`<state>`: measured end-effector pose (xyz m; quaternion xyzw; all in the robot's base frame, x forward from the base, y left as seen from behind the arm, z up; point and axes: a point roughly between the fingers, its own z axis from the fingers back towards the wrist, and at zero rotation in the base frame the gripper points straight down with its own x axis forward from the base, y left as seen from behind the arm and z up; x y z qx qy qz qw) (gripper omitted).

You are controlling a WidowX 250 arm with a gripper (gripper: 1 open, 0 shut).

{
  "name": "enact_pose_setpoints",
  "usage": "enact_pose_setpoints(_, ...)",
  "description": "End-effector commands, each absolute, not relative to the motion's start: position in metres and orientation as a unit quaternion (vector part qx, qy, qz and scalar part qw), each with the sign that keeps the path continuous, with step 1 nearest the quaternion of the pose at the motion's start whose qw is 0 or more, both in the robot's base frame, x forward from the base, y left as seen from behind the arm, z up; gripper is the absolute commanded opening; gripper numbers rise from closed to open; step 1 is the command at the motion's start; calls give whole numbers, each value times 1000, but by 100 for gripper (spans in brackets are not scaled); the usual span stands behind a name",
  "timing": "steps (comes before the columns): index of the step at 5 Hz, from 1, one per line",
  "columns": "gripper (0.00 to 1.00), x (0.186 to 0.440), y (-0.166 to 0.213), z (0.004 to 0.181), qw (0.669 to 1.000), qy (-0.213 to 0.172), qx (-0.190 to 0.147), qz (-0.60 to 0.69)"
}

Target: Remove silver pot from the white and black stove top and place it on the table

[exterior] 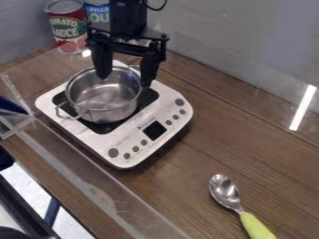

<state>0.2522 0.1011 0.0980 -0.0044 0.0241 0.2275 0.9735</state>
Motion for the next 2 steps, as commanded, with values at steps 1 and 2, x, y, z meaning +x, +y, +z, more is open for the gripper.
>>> enact_pose_setpoints(1,100,263,107,107,970,6,2,245)
enact_pose_setpoints(2,100,265,102,101,976,9,4,218)
